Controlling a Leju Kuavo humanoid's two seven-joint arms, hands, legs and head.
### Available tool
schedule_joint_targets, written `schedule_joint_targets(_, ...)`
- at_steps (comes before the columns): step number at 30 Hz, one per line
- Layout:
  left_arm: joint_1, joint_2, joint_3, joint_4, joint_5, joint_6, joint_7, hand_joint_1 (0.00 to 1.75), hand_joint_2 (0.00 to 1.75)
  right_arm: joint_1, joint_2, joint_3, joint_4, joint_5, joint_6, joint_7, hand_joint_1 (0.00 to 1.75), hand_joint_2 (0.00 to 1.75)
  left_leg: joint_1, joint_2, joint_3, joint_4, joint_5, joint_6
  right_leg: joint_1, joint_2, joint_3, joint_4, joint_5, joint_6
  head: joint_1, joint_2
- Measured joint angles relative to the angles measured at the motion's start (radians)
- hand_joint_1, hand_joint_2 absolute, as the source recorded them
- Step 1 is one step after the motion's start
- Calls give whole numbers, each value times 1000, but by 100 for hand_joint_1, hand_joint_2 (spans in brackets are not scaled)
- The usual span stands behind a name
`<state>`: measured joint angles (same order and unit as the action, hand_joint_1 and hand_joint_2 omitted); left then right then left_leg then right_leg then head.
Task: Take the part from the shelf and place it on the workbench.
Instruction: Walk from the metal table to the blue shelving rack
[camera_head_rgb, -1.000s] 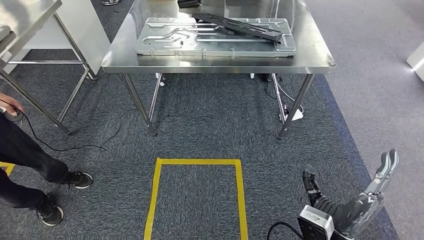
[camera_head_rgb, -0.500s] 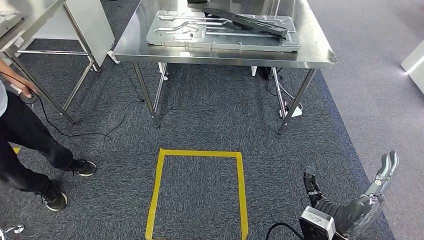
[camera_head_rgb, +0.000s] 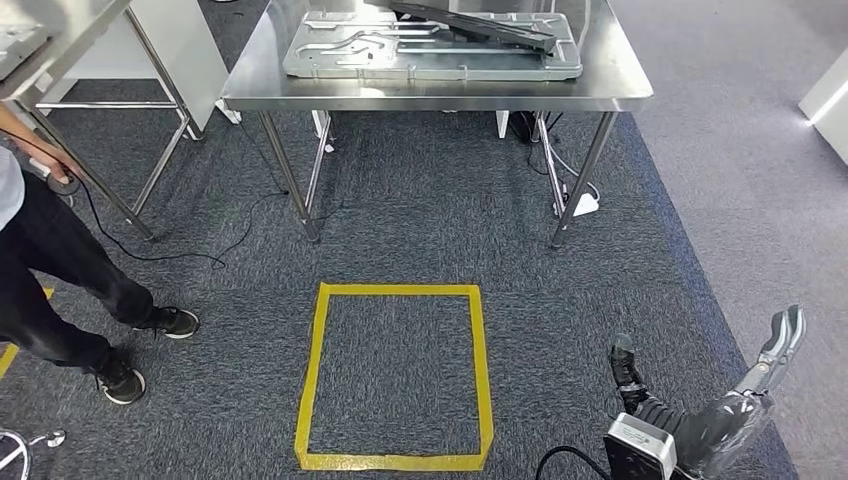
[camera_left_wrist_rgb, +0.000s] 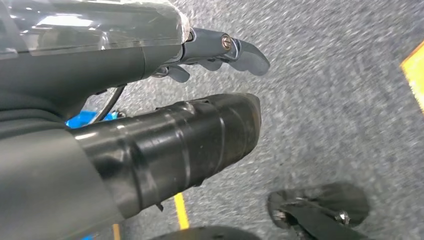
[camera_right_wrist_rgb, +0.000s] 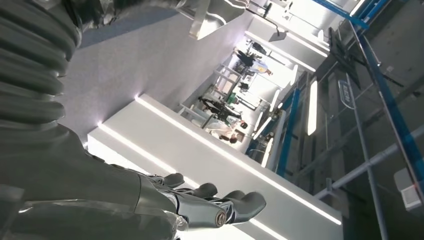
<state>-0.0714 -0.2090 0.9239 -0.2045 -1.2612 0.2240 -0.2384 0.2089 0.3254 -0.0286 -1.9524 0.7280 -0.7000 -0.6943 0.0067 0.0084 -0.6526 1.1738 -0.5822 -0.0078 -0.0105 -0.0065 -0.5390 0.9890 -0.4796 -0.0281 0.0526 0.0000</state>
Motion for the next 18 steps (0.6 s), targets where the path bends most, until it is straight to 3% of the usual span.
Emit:
schedule_joint_targets(1, 0, 0, 0, 0, 0, 0, 0, 0, 0, 0, 0, 0, 0, -2, 0, 0, 0, 0, 1, 0, -12, 60, -32, -3, 1, 0, -14, 2, 10, 0, 0, 0)
schedule_joint_targets(2, 0, 0, 0, 0, 0, 0, 0, 0, 0, 0, 0, 0, 0, -4, 0, 0, 0, 0, 2, 0, -15, 101, -43, -5, 1, -1, -28, 4, 19, 1, 0, 0)
schedule_joint_targets(3, 0, 0, 0, 0, 0, 0, 0, 0, 0, 1, 0, 0, 0, -7, 0, 0, 0, 0, 3, 0, -2, 110, -32, -6, 1, -1, -42, 7, 28, 2, 0, 0)
schedule_joint_targets(4, 0, 0, 0, 0, 0, 0, 0, 0, 0, 1, 0, 0, 0, -9, 0, 0, 0, 0, 3, 0, 29, 82, -5, -5, 1, 0, -54, 11, 36, 4, 0, 0)
schedule_joint_targets(6, -2, 0, 0, 0, 0, 1, 0, 0, 0, 2, 0, 0, -2, -12, 0, 0, 0, 0, 3, -1, 132, -54, 37, 0, 2, 0, -75, 21, 49, 11, 0, 0)
schedule_joint_targets(8, -4, 0, 1, 0, 0, 1, -1, 0, 0, 2, 0, 0, -8, -11, 0, 0, 0, 0, -1, -3, 206, -173, 35, 10, 5, 0, -88, 30, 60, 21, 1, 0)
schedule_joint_targets(9, -4, 0, 1, 0, 0, 1, -1, 0, 0, 3, 0, 0, -10, -10, 0, 0, 0, 0, -4, -4, 217, -199, 28, 15, 5, 0, -91, 31, 66, 27, 1, 0)
schedule_joint_targets(11, -2, 0, 1, 0, 0, 2, -3, 0, 0, 4, 0, 0, -11, -11, 0, 0, 0, 0, -3, -2, 210, -206, 36, 30, 4, 0, -93, 31, 75, 41, 1, 0)
schedule_joint_targets(13, -1, 0, 2, 0, 0, 3, -4, 0, 0, 7, -1, 0, -11, -14, 0, 0, 0, 0, -1, 2, 199, -211, 53, 47, 1, 3, -112, 72, 39, 51, 2, 0)
schedule_joint_targets(16, -1, 0, 3, 0, 0, 3, -8, 0, 0, 11, -1, 0, -11, -15, 0, 0, 0, 0, -2, 5, 173, -210, 74, 57, -3, 5, -176, 253, -80, 60, 1, 0)
schedule_joint_targets(17, 0, 0, 4, 0, 0, 2, -9, 0, 0, 13, -1, 0, -10, -15, 0, 0, 0, 0, -3, 8, 165, -208, 79, 57, -3, 5, -185, 296, -99, 61, 2, 0)
schedule_joint_targets(18, 1, 0, 4, 0, 0, 2, -10, 0, 0, 15, -1, 0, -9, -15, 0, 0, 0, 0, -3, 11, 159, -205, 83, 57, -3, 4, -176, 302, -98, 61, 1, 0)
